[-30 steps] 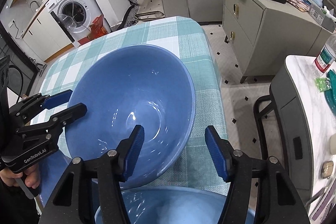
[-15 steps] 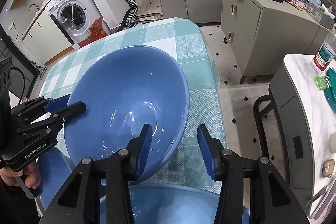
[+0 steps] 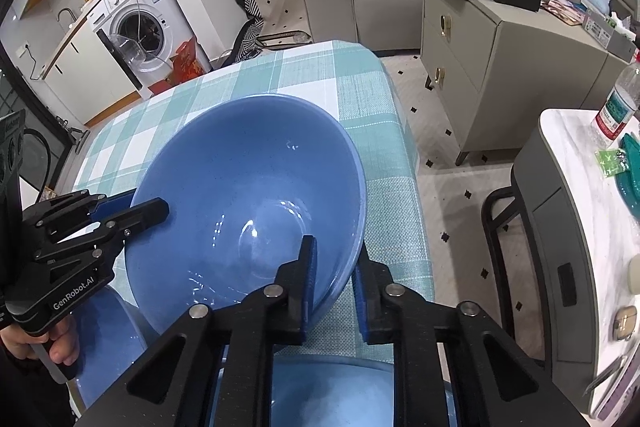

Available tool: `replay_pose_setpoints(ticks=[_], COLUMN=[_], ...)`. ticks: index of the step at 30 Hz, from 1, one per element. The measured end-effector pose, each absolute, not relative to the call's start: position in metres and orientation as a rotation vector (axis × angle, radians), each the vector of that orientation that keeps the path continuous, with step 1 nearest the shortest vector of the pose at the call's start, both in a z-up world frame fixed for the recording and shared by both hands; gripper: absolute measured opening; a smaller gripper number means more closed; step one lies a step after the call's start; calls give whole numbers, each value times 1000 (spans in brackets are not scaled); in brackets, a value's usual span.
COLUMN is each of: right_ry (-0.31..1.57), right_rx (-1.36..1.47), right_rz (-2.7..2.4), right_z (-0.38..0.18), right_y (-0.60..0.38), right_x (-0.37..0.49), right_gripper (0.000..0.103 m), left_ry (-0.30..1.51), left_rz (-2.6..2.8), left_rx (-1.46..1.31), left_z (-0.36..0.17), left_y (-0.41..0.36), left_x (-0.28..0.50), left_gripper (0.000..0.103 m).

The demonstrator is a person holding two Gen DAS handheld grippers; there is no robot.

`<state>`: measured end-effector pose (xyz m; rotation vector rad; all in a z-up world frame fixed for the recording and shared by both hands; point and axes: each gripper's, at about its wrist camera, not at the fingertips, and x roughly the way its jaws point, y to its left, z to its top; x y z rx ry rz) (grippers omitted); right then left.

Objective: Organize plates and bowls
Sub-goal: 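Close the left gripper on the dark blue bowl rim while the right gripper closes on its rim, then lift the dark blue bowl with both grippers and carry it over the lighter blue bowl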

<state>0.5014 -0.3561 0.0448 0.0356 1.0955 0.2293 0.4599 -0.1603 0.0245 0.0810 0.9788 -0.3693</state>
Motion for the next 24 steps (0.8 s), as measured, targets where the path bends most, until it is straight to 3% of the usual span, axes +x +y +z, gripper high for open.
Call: replay_pose_setpoints(ticks=[24], right_ry=[1101], right_rx=[61], right_rz=[239], right_z=[44], right_y=[-359], right_x=[499], right_gripper=[16], left_ry=[960], left_rz=[-367], left_rx=[76], left_z=[35], left_y=[-157], left_x=[455], left_gripper=[15])
